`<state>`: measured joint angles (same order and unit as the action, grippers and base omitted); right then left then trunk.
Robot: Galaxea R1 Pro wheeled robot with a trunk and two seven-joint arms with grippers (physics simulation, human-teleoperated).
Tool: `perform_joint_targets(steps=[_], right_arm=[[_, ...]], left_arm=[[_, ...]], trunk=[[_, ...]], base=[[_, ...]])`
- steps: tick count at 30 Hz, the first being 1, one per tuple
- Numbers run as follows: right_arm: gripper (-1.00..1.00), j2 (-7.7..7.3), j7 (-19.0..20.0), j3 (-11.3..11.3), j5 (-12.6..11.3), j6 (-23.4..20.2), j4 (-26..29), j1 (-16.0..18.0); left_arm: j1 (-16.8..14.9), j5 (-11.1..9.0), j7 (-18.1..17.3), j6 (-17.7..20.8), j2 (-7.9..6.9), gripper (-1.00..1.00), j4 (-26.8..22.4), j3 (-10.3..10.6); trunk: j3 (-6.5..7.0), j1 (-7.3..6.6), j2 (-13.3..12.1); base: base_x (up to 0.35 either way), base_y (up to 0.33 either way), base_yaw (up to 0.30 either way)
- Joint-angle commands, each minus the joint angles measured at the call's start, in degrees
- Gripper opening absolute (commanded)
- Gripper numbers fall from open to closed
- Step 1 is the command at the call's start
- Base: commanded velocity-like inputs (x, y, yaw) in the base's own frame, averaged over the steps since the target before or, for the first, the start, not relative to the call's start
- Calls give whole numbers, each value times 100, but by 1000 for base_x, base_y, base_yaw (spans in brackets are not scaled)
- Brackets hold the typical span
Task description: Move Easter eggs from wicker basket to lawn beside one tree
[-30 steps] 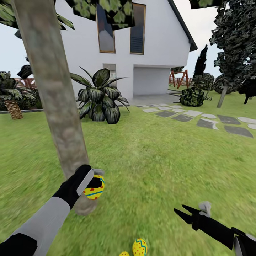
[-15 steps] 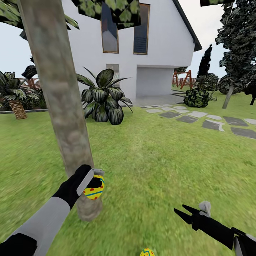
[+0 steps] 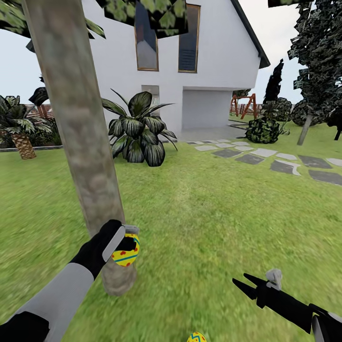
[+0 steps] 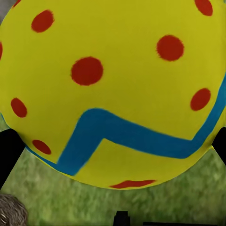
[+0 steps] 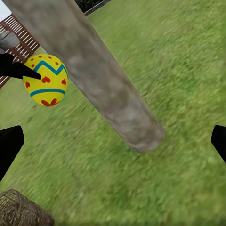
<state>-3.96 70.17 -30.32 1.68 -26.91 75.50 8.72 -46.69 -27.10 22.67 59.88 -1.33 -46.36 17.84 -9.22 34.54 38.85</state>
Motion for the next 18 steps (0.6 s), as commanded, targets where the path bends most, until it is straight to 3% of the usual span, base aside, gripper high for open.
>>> perform_joint_targets(steps=[1, 14, 18], right_arm=[[100, 3, 32, -9, 17, -48, 7, 6], [100, 7, 34, -18, 15, -43, 4, 6], [100, 9, 32, -10, 16, -43, 5, 6]], left_arm=[[-6, -59, 54, 12, -7, -100, -4, 29], [-6, -50, 54, 12, -7, -100, 13, 26], [-6, -50, 54, 12, -7, -100, 13, 26]], trunk=[[-28, 24, 50], [-262, 310, 572], [-334, 398, 732]], base=[[0, 0, 0], [0, 0, 0], [0, 0, 141]])
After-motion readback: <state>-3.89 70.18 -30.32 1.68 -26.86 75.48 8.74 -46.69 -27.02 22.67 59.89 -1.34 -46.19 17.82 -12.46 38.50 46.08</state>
